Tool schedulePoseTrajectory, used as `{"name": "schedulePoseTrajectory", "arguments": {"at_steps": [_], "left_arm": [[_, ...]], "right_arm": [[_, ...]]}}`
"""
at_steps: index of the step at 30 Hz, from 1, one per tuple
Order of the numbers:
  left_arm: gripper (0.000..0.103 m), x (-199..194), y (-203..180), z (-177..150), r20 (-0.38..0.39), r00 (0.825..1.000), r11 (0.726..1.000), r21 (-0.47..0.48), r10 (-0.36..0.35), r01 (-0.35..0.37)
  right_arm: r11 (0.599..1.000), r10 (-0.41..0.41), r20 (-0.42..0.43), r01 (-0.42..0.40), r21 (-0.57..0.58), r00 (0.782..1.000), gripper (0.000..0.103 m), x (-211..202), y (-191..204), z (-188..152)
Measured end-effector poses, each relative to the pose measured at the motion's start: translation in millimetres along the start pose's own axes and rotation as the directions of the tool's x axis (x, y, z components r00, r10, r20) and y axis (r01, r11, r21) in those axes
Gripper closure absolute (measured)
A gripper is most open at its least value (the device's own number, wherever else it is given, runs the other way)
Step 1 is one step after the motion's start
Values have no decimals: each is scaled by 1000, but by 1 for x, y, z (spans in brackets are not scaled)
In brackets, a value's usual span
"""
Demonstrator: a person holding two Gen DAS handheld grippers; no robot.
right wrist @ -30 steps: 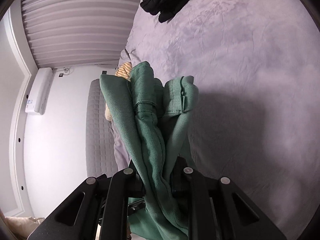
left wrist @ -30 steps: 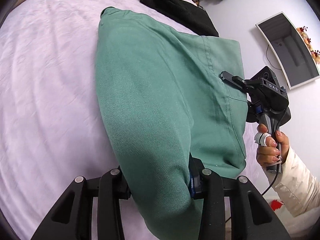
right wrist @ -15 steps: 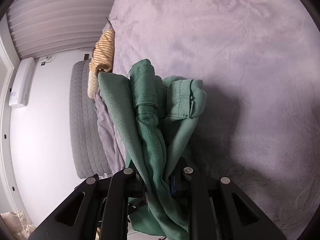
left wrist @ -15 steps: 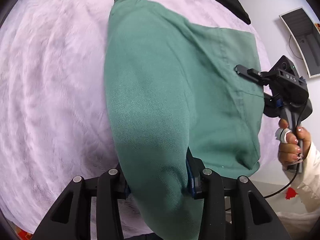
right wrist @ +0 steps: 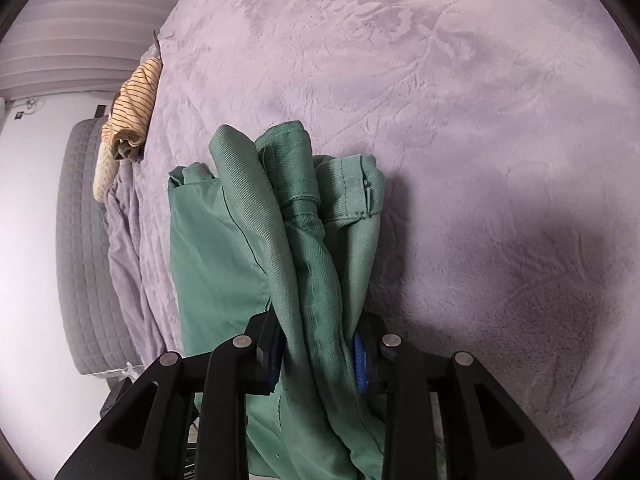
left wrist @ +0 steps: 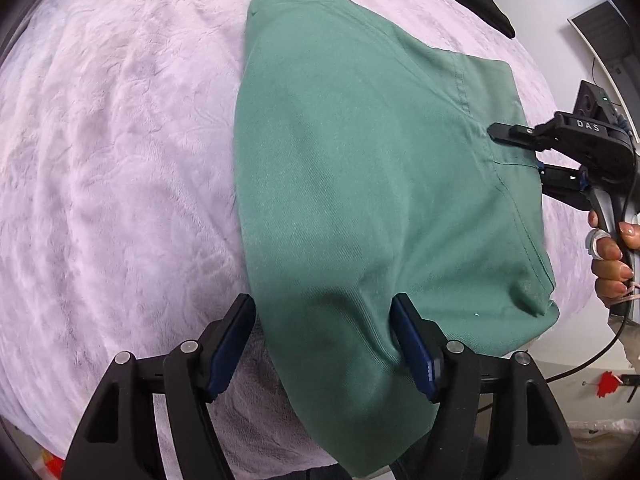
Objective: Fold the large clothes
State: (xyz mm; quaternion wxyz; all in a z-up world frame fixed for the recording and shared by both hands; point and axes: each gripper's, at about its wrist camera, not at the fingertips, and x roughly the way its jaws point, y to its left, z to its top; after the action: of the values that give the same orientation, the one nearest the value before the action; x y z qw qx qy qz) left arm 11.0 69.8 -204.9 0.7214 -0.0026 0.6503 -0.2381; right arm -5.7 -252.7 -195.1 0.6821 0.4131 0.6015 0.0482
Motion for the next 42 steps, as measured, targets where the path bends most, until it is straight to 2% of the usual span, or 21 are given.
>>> {"name": "schedulePoseTrajectory", "arguments": {"at_steps": [6,10,12,14,18,21,22,23,24,26,28,32,36,39,42], "left_arm": [[32,-15,6,-19,-3,999,999,1,34,-34],[31,-43,4,-6,63,995,997,-22,76,-75],[4,-58,12,3,107,988,993,-50,108,-103],[2,-68,20,13,161,975,987,-71,151,-141],[2,-69,34,38,176,964,976,-119,201,-182],[2,-49,39,52,153,957,966,-123,247,-229],[2,-44,40,56,145,954,962,-117,261,-246],[2,-40,38,57,141,952,960,-109,274,-260],[2,-41,37,56,145,950,959,-100,276,-264],[2,-41,31,55,159,951,963,-79,267,-257],[2,-31,22,58,151,952,963,-62,267,-261],[2,-8,4,56,141,947,958,-21,287,-287],[2,-11,1,54,127,951,958,-6,283,-285],[2,-27,2,41,123,952,959,23,279,-284],[2,-41,1,16,96,971,973,53,217,-223]], "right_arm": [[996,-76,17,76,-37,997,67,-28,5,-10],[995,-90,54,92,-44,994,66,-49,6,-17],[995,-80,81,85,-52,993,66,-59,8,-22],[996,-63,100,69,-60,993,66,-63,11,-22],[995,-37,100,46,-84,994,66,-56,20,-15],[995,-38,66,44,-85,997,66,-36,21,-8],[995,-35,48,39,-92,998,80,-28,24,-7],[991,-55,37,59,-119,998,101,-24,31,-8],[974,-112,44,119,-190,993,101,-23,45,-10],[906,-223,107,247,-343,969,101,-30,69,-17],[871,-291,122,316,-376,949,101,-30,66,-15],[892,-347,42,344,-293,937,101,-4,17,-1],[856,-401,46,392,-337,915,101,18,11,0],[860,-393,45,385,-336,918,102,13,11,-2],[883,-366,37,359,-303,930,102,3,8,-5]]}}
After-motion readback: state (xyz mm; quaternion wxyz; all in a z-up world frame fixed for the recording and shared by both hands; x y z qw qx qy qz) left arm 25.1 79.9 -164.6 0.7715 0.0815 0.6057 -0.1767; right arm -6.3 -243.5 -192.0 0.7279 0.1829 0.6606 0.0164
